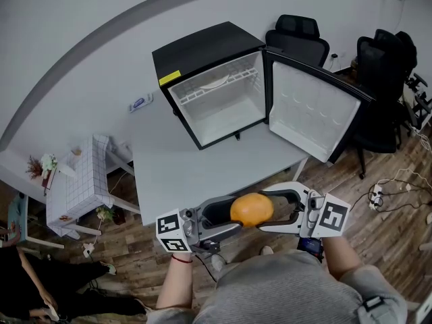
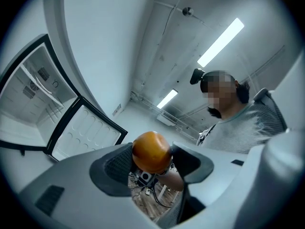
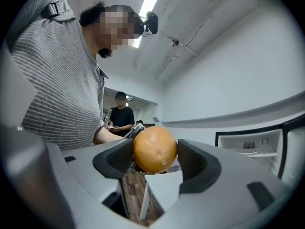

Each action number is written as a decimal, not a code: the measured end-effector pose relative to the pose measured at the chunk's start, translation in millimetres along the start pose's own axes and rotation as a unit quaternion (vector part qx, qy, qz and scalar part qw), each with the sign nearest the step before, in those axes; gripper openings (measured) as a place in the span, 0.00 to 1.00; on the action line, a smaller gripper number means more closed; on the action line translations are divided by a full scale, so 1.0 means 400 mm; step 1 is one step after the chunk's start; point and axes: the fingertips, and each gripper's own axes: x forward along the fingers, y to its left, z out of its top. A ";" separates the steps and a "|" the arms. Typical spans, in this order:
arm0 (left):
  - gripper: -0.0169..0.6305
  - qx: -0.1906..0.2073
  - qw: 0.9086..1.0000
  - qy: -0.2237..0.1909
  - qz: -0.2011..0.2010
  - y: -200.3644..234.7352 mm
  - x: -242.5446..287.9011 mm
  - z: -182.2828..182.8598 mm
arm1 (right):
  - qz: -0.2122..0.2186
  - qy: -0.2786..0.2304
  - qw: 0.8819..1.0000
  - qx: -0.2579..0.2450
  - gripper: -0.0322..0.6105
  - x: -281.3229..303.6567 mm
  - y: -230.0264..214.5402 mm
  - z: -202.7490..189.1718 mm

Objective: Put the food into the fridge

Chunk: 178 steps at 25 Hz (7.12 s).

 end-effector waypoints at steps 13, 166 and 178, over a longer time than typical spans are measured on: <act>0.42 0.010 1.000 -0.005 -0.001 0.016 -0.008 0.012 | 0.008 -0.013 1.000 0.006 0.52 0.001 -0.017 0.008; 0.04 0.316 0.918 0.064 0.232 0.683 -0.154 0.311 | -0.390 0.066 0.915 0.076 0.52 0.222 -1.240 -0.349; 0.04 0.315 0.917 0.074 0.231 0.706 -0.160 0.308 | -0.405 0.102 0.908 0.032 0.52 0.245 -1.257 -0.360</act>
